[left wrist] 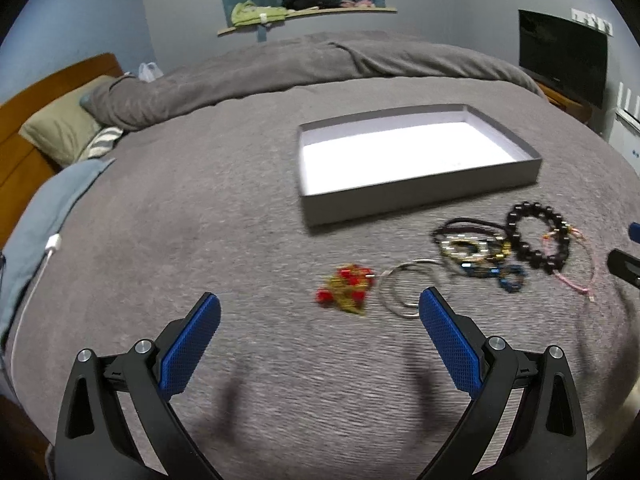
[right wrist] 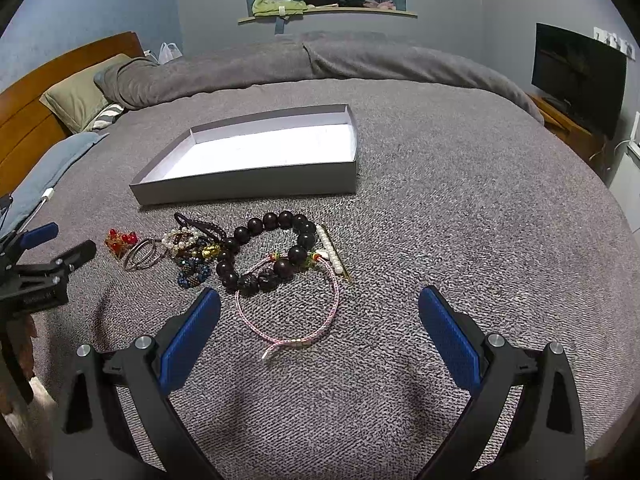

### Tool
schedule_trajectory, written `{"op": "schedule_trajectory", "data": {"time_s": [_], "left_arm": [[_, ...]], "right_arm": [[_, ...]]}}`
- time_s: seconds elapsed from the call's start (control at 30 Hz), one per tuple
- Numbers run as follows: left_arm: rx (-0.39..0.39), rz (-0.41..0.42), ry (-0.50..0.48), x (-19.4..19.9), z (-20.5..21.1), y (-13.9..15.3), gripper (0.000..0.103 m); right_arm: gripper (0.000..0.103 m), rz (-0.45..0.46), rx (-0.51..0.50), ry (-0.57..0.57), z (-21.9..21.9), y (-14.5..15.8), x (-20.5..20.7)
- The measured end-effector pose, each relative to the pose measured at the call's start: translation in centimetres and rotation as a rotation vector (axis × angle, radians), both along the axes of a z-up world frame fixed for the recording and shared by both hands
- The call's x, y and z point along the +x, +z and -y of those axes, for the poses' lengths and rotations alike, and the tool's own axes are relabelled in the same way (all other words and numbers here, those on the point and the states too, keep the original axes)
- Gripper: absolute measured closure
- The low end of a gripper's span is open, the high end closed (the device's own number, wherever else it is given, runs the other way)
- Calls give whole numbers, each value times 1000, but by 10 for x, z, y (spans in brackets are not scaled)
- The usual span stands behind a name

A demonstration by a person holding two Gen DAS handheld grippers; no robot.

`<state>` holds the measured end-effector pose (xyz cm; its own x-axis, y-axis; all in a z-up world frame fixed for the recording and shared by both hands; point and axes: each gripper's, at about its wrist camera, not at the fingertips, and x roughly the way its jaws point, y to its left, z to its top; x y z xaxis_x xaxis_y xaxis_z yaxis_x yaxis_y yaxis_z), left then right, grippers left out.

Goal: Organize jewelry
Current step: 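Grasp the red-and-gold brooch with the left tool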

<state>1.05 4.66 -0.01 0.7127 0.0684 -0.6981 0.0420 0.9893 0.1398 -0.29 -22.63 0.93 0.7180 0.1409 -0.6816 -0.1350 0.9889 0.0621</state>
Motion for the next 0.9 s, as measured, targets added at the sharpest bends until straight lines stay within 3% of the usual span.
{"op": "schedule_trajectory", "data": {"time_s": [0.33,0.4,0.47,0.57,0.77,0.9], "left_arm": [[-38,-20,-78,11,-18,-13,10],[-42,-23,-101,14,-15,-14,23],[-53,-41,-120,17,-12,-16,42],[-84,-62,-144,23,-12,-18,55],[-121,-78,-187,22,-2,-18,61],[-103,-94,-196,24,6,-24,74]], "right_arm": [[5,-14,-1,18,-6,-6,6],[5,-13,-5,21,-7,-7,6],[5,-14,-5,25,-7,-7,7],[5,-15,-1,25,-7,-7,7],[5,-15,7,24,-6,-9,9],[5,-16,9,24,-5,-9,9]]}}
